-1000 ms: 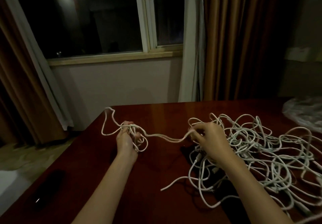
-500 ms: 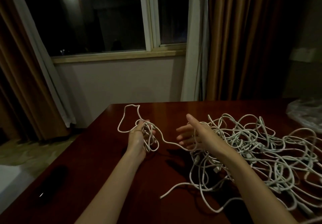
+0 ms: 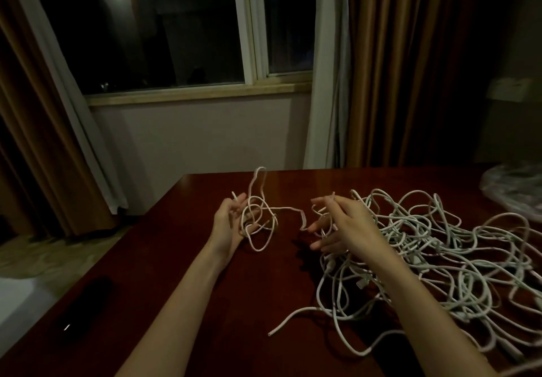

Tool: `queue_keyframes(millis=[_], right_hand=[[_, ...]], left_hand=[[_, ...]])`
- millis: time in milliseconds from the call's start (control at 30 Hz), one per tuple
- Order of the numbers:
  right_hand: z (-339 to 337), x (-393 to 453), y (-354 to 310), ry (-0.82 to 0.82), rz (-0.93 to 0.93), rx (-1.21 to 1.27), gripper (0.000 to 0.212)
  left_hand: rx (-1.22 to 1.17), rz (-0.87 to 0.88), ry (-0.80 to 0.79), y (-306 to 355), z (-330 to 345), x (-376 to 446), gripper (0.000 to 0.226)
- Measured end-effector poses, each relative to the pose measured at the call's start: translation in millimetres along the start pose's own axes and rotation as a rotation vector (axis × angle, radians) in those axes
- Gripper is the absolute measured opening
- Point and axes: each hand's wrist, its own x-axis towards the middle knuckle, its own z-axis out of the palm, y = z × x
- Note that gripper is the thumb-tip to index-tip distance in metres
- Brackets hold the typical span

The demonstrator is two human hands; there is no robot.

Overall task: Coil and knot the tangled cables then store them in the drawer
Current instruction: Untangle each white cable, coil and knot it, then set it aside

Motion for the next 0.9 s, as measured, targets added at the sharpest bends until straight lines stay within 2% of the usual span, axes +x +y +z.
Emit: queue_keyframes(millis=[67, 167, 233, 333, 433, 467, 533, 600, 667, 733, 900], right_hand=[[0, 0, 0, 0.007, -0.026, 0.065, 0.027], [0, 2, -2, 0.003, -0.060, 0.148, 0.024], [-2, 2, -5, -0.021, -0.082, 0.207, 0.024], [-3, 0, -8, -0.049, -0.137, 0.230, 0.024], [-1, -3, -10, -0.060, -0.191, 0.114, 0.022], [0, -4, -11, -0.074, -0.197, 0.075, 0.024], [4, -5, -11, -0.093, -0.198, 0.054, 0.027], [8, -6, -12, -0.108, -0.190, 0.047, 0.027], [11, -4, -8, -0.126, -0.184, -0.013, 0.031], [13, -3, -6, -0.122, -0.171, -0.057, 0.038], [11, -3, -4, -0.090, -0.168, -0.071, 0.033]], left_hand=[[0.303, 0.092, 0.061, 0, -4, 1, 0.042], [0.857, 0.349, 0.214, -1, -9, -2, 0.041], [1.039, 0.481, 0.276, -1, -12, -3, 0.037], [1.070, 0.577, 0.429, 4, -15, 1, 0.018], [0.830, 0.659, 0.512, 10, -11, -4, 0.019], [0.705, 0.703, 0.460, 12, -5, -9, 0.023], [0.577, 0.823, 0.251, 13, 15, -23, 0.030], [0.708, 0.952, 0.019, 6, 33, -33, 0.038], [0.963, 1.061, -0.141, -4, 44, -35, 0.040], [1.097, 1.070, -0.203, -12, 44, -31, 0.039], [1.061, 0.978, -0.194, -11, 26, -20, 0.031]])
